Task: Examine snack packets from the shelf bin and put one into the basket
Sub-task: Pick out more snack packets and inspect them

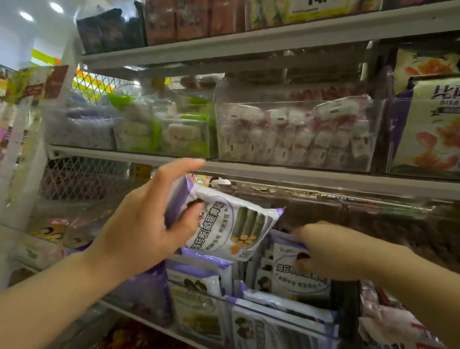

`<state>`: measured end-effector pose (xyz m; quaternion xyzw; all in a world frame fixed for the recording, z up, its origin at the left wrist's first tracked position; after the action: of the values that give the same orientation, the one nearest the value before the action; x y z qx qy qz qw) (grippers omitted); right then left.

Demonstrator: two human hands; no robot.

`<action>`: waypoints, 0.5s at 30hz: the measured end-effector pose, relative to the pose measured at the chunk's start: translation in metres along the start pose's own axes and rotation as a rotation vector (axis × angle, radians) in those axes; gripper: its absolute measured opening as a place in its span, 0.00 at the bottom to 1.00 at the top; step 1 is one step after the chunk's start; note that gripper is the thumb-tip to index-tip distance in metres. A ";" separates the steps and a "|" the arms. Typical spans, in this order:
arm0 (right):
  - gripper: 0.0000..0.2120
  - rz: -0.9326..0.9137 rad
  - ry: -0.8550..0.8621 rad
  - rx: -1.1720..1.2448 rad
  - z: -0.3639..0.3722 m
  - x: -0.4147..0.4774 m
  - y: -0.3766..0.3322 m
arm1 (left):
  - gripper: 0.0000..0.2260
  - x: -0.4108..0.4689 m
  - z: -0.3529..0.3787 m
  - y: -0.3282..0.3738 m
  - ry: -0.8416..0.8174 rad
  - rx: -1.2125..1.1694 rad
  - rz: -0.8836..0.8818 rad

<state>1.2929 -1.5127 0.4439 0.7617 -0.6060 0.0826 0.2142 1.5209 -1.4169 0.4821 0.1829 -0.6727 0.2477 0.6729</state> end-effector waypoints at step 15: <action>0.43 0.156 0.119 -0.253 -0.010 -0.015 0.003 | 0.21 -0.016 -0.081 -0.024 0.052 0.027 -0.357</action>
<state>1.2872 -1.4957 0.4473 0.6732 -0.6550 0.0668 0.3367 1.6012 -1.3913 0.4661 0.3018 -0.6084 0.1380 0.7209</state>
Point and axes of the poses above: each hand's wrist, its own x-axis towards the middle knuckle, its own z-axis out of the palm, y = z × x, the point moved 10 cm from there along x, towards the middle knuckle, and after that the axes turned 12 degrees about y, right-handed, at the moved point
